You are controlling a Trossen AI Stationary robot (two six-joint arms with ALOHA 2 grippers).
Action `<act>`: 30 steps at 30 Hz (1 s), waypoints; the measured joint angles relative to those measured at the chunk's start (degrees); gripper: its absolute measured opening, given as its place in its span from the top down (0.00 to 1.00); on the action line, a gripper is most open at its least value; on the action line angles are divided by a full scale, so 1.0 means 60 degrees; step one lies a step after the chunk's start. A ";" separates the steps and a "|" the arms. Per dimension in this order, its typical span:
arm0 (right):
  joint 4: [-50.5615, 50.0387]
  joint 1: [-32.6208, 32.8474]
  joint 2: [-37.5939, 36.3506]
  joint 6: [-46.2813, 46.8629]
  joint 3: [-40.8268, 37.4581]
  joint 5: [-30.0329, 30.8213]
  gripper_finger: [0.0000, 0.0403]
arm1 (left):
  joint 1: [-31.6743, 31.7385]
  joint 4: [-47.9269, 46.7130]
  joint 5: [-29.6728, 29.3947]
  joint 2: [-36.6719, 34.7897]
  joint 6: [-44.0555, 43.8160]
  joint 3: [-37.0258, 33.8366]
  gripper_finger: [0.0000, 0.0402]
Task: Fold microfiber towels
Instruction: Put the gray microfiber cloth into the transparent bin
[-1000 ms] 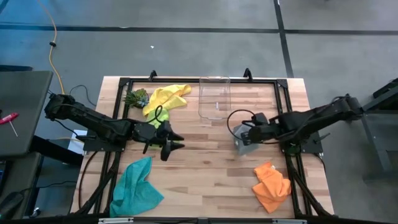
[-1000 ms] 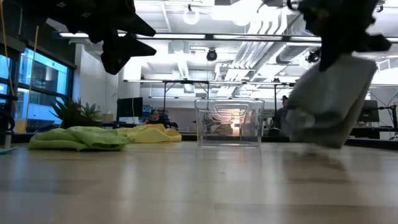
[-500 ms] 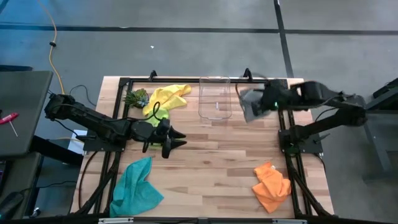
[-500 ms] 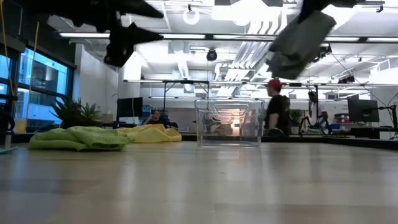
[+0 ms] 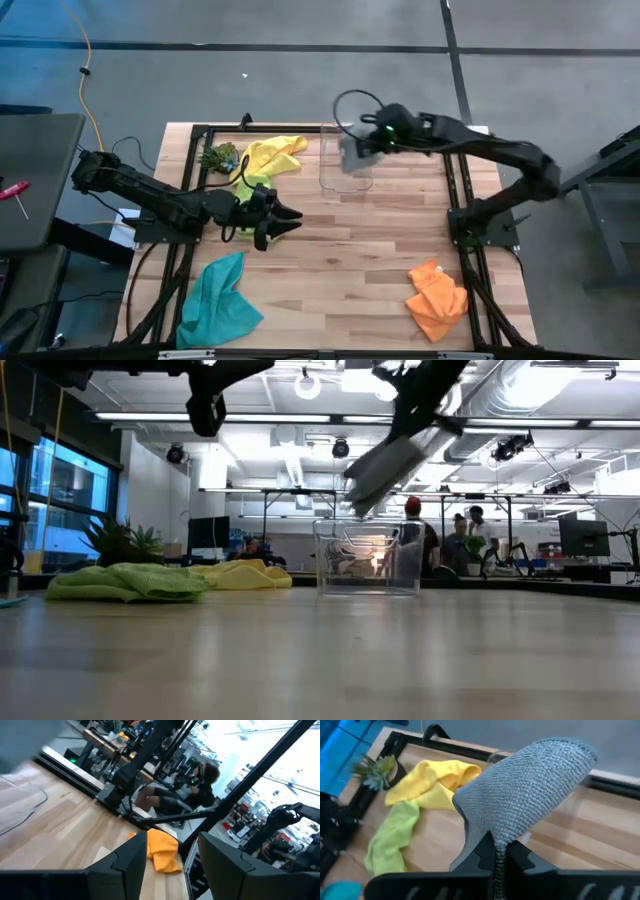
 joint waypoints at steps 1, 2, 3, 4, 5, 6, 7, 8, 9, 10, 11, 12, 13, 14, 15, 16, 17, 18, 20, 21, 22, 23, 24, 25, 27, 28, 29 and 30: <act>0.0300 -0.0180 0.0326 0.0028 0.0000 -0.0243 1.00 | -0.0014 0.0004 0.0004 0.0000 -0.0003 0.0000 0.58; 0.0523 -0.0345 0.0636 0.0142 0.0000 -0.0487 1.00 | -0.0038 0.0004 0.0000 0.0000 -0.0003 0.0000 0.58; 0.0635 -0.0507 0.0937 0.0297 0.0000 -0.0729 1.00 | -0.0061 0.0004 0.0000 0.0000 -0.0001 0.0000 0.58; 0.0650 -0.0651 0.1236 0.0431 0.0000 -0.0915 1.00 | -0.0086 0.0004 0.0000 0.0000 0.0000 0.0000 0.58; 0.0631 -0.0774 0.1520 0.0594 0.0000 -0.1062 1.00 | -0.0118 0.0004 0.0002 0.0000 0.0000 0.0000 0.58; 0.0601 -0.0877 0.1775 0.0722 0.0000 -0.1234 1.00 | -0.0146 0.0004 0.0008 0.0000 0.0000 0.0000 0.58; 0.0586 -0.0955 0.1990 0.0836 -0.0004 -0.1396 1.00 | -0.0184 0.0004 0.0011 0.0000 0.0000 0.0000 0.58; 0.0626 -0.1013 0.2181 0.1024 -0.0004 -0.1548 1.00 | -0.0212 0.0004 0.0018 0.0000 0.0009 0.0000 0.58; 0.0747 -0.1049 0.2338 0.1118 -0.0004 -0.1666 1.00 | -0.0245 0.0004 0.0019 0.0000 0.0078 0.0000 0.58; 0.0907 -0.1059 0.2477 0.1239 -0.0004 -0.1724 1.00 | -0.0271 0.0004 0.0020 0.0000 0.0147 0.0000 0.58; 0.1034 -0.1059 0.2591 0.1401 -0.0004 -0.1776 1.00 | -0.0302 0.0004 0.0018 0.0000 0.0168 0.0000 0.58; 0.1151 -0.1059 0.2692 0.1574 -0.0004 -0.1810 1.00 | -0.0305 0.0004 0.0021 0.0000 0.0173 0.0000 0.58; 0.1333 -0.1056 0.2794 0.1718 -0.0004 -0.1876 1.00 | -0.0305 0.0004 0.0022 0.0000 0.0167 0.0000 0.58; 0.1567 -0.1052 0.2869 0.1884 -0.0004 -0.1997 1.00 | -0.0305 0.0004 0.0022 0.0000 0.0168 0.0000 0.58; 0.1850 -0.1025 0.2942 0.2069 -0.0004 -0.2123 1.00 | -0.0305 0.0004 0.0022 0.0000 0.0168 0.0000 0.58; 0.2188 -0.0998 0.2988 0.2132 -0.0004 -0.2193 1.00 | -0.0305 0.0004 0.0022 0.0000 0.0168 0.0000 0.58; 0.2500 -0.0973 0.3006 0.2258 -0.0004 -0.2209 1.00 | -0.0303 0.0004 0.0022 0.0000 0.0167 0.0000 0.58; 0.2660 -0.0955 0.3008 0.2323 -0.0002 -0.2199 1.00 | -0.0302 0.0004 0.0021 0.0000 0.0164 0.0000 0.58; 0.2611 -0.0951 0.3008 0.2341 0.0004 -0.2158 1.00 | -0.0302 0.0007 0.0018 0.0000 0.0164 0.0000 0.58; 0.2375 -0.0972 0.3008 0.2306 0.0004 -0.2155 1.00 | -0.0302 0.0007 0.0018 0.0000 0.0164 0.0000 0.58; 0.2022 -0.1009 0.3008 0.2245 0.0004 -0.2158 1.00 | -0.0302 0.0007 0.0018 0.0000 0.0161 0.0000 0.58; 0.1655 -0.1052 0.3008 0.2124 0.0004 -0.2149 1.00 | -0.0302 0.0007 0.0018 0.0000 0.0164 0.0000 0.58; 0.1292 -0.1087 0.3006 0.2061 0.0004 -0.2048 1.00 | -0.0302 0.0007 0.0018 0.0000 0.0164 0.0000 0.58; 0.0882 -0.1100 0.3002 0.2000 0.0004 -0.1881 1.00 | -0.0302 0.0007 0.0018 0.0000 0.0161 0.0000 0.58; 0.0136 -0.1125 0.2998 0.1832 0.0004 -0.1552 1.00 | -0.0302 0.0007 0.0018 0.0000 0.0161 0.0000 0.58; -0.0098 -0.1123 0.3001 0.1818 0.0004 -0.1505 1.00 | -0.0302 0.0007 0.0018 0.0000 0.0161 0.0000 0.58; -0.0175 -0.1110 0.3024 0.1785 0.0004 -0.1490 1.00 | -0.0302 0.0007 0.0016 0.0000 0.0163 0.0000 0.58; -0.0148 -0.1106 0.3039 0.1762 0.0004 -0.1492 1.00 | -0.0302 0.0007 0.0015 0.0000 0.0163 0.0000 0.58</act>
